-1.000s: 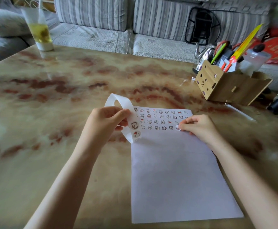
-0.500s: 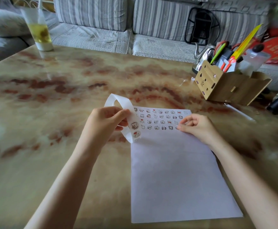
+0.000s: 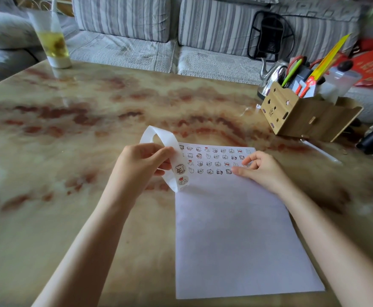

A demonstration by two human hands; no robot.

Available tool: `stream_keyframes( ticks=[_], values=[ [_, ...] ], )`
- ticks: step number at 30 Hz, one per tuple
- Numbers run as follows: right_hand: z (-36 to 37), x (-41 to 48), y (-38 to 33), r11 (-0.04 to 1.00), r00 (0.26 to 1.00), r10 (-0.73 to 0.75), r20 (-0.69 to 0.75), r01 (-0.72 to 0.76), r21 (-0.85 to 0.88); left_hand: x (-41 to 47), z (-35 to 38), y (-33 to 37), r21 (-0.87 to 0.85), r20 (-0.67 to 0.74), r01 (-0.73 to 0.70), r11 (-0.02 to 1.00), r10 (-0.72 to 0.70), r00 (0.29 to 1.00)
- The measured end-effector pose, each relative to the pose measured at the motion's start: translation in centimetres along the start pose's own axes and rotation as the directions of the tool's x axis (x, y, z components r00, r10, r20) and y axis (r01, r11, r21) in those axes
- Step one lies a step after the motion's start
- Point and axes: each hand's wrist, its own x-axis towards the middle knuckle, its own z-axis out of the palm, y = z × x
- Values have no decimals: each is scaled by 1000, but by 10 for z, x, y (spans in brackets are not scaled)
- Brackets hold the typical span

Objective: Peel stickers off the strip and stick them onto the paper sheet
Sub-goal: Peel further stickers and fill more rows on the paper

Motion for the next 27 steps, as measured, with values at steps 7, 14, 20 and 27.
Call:
stream_keyframes(
  ticks=[7,14,20,27],
  values=[
    [0,-1,1,999,1000,-23,21,23,-30,0,-1,-1,3,-1,9,1000,-9,1000],
    [-8,-4,1,994,998,-22,50,16,111,0,1,0,15,-3,11,1000,-11,1000],
    [-8,-3,6,996,999,-23,30,21,85,-1,1,1,-2,-4,22,1000,-22,1000],
    [-15,-9,-1,959,999,-9,-53,23,282,-2,2,3,-40,-7,29,999,-29,1000]
  ],
)
